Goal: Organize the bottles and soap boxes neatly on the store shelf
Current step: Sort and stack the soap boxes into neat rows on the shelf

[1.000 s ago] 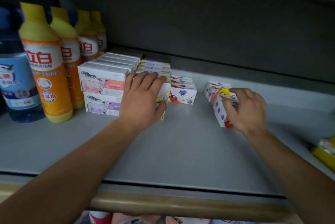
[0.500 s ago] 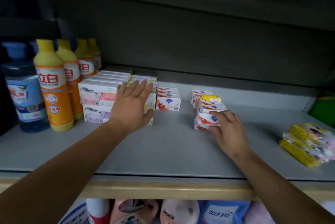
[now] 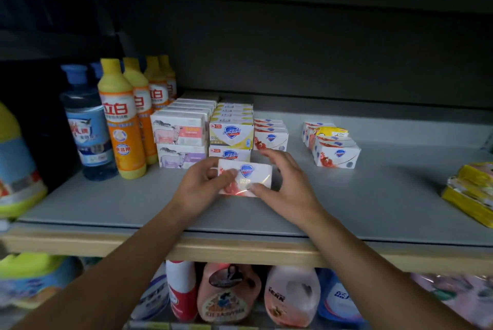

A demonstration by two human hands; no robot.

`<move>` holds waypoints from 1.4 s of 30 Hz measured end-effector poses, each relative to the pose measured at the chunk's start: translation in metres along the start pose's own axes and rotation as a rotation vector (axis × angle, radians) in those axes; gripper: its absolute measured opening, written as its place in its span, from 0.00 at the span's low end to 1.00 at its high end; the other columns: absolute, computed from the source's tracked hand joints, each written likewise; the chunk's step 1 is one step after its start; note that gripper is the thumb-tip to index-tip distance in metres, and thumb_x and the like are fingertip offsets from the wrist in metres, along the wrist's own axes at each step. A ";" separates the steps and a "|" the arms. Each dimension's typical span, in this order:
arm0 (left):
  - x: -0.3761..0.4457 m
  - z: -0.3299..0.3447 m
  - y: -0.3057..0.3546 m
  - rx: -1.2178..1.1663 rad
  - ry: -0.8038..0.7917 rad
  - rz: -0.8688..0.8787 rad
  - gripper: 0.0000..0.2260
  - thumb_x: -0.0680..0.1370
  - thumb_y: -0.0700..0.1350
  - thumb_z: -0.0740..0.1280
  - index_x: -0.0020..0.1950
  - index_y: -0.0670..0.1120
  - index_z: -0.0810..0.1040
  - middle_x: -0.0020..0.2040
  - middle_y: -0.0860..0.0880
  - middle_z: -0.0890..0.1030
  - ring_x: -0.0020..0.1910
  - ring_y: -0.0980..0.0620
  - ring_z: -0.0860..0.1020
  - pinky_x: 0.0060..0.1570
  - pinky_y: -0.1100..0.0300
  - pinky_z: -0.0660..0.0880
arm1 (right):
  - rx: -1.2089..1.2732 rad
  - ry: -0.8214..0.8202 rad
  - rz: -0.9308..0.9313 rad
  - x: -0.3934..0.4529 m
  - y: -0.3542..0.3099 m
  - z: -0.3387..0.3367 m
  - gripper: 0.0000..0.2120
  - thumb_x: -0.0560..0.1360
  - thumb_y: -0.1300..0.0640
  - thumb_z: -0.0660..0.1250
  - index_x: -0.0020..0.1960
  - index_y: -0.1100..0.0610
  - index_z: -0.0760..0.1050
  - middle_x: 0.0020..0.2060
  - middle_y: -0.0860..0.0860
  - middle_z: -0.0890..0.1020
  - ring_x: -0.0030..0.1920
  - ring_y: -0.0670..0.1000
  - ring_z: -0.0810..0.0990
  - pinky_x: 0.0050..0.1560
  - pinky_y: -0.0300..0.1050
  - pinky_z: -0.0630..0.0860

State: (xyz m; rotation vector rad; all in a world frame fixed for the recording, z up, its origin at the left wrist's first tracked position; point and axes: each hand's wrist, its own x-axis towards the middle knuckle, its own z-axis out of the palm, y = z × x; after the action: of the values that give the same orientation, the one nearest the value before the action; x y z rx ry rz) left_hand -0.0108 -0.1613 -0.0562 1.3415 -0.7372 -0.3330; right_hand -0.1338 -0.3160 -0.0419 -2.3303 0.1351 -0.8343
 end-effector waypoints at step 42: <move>-0.007 -0.002 0.006 -0.083 -0.037 -0.025 0.16 0.78 0.36 0.68 0.65 0.46 0.76 0.52 0.38 0.82 0.37 0.41 0.80 0.39 0.51 0.81 | 0.358 0.093 0.231 0.000 0.024 0.010 0.10 0.79 0.59 0.65 0.58 0.49 0.78 0.46 0.47 0.84 0.34 0.39 0.80 0.35 0.34 0.76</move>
State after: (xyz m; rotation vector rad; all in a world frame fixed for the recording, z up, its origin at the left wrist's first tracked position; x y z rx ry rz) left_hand -0.0156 -0.1543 -0.0523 1.2694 -0.7301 -0.4054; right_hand -0.1249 -0.3292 -0.0621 -1.9013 0.2666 -0.7796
